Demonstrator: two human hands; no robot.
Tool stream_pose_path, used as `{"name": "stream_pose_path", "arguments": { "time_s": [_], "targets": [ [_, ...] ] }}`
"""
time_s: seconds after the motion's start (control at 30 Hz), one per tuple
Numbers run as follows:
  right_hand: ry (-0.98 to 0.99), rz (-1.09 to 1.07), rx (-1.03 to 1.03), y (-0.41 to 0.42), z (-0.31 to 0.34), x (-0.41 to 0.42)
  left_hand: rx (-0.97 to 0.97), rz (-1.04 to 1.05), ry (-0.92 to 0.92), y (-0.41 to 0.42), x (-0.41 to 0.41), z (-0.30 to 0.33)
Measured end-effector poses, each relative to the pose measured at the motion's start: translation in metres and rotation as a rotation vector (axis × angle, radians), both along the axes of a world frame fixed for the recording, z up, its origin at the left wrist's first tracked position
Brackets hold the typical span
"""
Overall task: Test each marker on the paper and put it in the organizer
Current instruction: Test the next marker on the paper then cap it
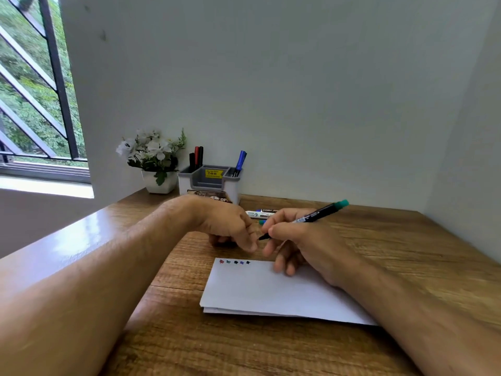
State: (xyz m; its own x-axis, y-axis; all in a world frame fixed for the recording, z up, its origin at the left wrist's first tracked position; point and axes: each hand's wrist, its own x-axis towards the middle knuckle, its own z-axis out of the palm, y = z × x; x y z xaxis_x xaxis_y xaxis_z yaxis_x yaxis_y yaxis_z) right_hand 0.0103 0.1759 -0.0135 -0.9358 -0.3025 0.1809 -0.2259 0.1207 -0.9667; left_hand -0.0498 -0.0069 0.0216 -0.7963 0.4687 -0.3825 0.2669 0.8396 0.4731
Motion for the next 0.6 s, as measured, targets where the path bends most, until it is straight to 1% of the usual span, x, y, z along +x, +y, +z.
{"name": "stream_pose_path", "arguments": {
  "time_s": [0.1, 0.27, 0.33, 0.47, 0.6],
  "targets": [
    [-0.007, 0.017, 0.036, 0.0002, -0.0003, -0.0006, -0.031, -0.045, -0.026, -0.0006, 0.0003, 0.001],
    [0.023, 0.064, 0.062, 0.0006, -0.0035, -0.0028, -0.062, -0.076, -0.02, -0.0001, 0.0024, 0.0022],
    [0.031, 0.072, 0.115, -0.0002, -0.005, -0.0028, -0.067, -0.082, -0.036, -0.0014, 0.0027, 0.0033],
    [0.034, 0.039, 0.176, -0.0035, -0.0065, -0.0019, -0.099, -0.057, -0.086, -0.004, 0.0037, 0.0068],
    [0.061, 0.001, 0.213, -0.0045, -0.005, -0.0005, -0.142, -0.041, -0.058, -0.0014, 0.0026, 0.0055]
  ]
}}
